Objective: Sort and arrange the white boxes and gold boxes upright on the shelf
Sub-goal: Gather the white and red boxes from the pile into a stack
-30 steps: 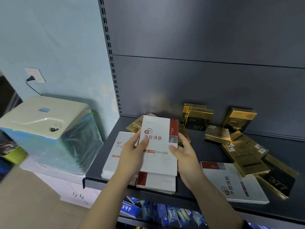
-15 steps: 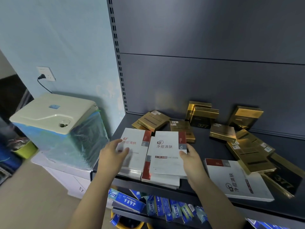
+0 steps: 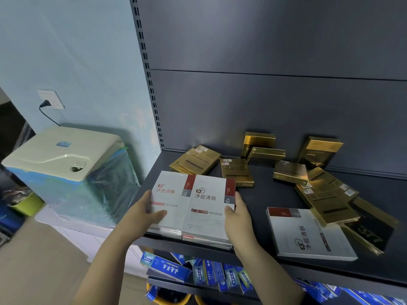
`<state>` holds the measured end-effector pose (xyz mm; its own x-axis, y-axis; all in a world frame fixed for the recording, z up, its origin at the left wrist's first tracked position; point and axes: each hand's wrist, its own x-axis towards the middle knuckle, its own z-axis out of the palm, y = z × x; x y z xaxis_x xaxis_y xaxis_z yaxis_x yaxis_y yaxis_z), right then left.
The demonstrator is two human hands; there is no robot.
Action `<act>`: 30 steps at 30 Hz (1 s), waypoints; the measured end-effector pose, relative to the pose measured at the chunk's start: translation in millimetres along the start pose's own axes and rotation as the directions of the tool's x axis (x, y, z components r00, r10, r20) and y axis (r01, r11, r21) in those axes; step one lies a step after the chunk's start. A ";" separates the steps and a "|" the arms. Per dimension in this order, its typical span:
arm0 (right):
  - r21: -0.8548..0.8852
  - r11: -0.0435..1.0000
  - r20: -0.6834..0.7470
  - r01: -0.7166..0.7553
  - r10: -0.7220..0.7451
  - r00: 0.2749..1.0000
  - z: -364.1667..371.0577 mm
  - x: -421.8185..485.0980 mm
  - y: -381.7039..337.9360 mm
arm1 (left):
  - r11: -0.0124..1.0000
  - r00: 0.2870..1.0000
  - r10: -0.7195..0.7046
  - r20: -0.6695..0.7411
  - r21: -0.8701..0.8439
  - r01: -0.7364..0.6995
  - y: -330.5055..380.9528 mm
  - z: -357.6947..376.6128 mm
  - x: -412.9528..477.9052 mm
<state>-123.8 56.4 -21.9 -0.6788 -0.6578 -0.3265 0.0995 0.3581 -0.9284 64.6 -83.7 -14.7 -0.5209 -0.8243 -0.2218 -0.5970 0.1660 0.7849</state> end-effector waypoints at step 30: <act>-0.141 0.970 -0.489 -0.197 0.105 0.866 -193.0 -46.9 39.5 | 0.996 0.947 0.047 0.319 0.063 -0.070 167.0 238.5 -31.1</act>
<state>-228.5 229.3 -8.9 -0.9331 -0.2080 -0.2935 0.1281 0.5703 -0.8114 -164.3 98.8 -14.7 -0.7157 -0.5996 -0.3581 -0.5963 0.2576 0.7603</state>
